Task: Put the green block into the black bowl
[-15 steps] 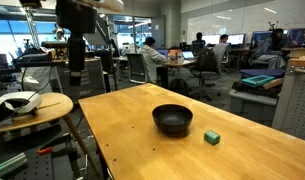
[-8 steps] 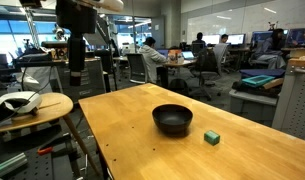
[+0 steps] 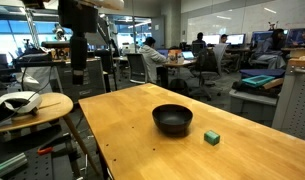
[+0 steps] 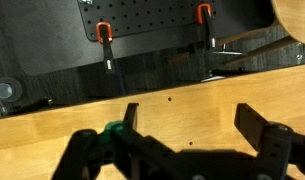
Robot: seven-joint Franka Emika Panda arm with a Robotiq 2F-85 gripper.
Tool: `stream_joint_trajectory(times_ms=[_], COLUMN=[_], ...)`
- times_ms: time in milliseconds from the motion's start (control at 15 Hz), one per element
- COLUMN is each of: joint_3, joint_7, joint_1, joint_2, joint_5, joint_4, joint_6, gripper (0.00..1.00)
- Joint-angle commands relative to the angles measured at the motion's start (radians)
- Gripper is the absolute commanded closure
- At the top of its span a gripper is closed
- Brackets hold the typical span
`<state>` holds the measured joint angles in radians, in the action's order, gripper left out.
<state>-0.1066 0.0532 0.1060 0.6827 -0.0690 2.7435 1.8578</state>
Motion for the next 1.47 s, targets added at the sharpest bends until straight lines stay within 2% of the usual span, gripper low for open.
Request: stream_joint_trajectory(times_ms=[0,933,1000,1067,1400], joint_3=[0.03,0.038,0.004,-0.008,-0.05], joint_7=[-0.054,-0.057,-0.018,-0.007,0.01], joint_1=[0.0,0.0,0.021,0.027,0.039], joint_2=[-0.013,-0.13,-0.237,-0.285,-0.453], joint_5=[0.004,0.021,0.044,0.057,0.069], joint_4=[-0.016,-0.074,-0.15,-0.189,-0.35], joint_6=[0.047,0.141,0.165,0.183,0.214], gripper=[0.0,0.0,0.0,0.0,0.0])
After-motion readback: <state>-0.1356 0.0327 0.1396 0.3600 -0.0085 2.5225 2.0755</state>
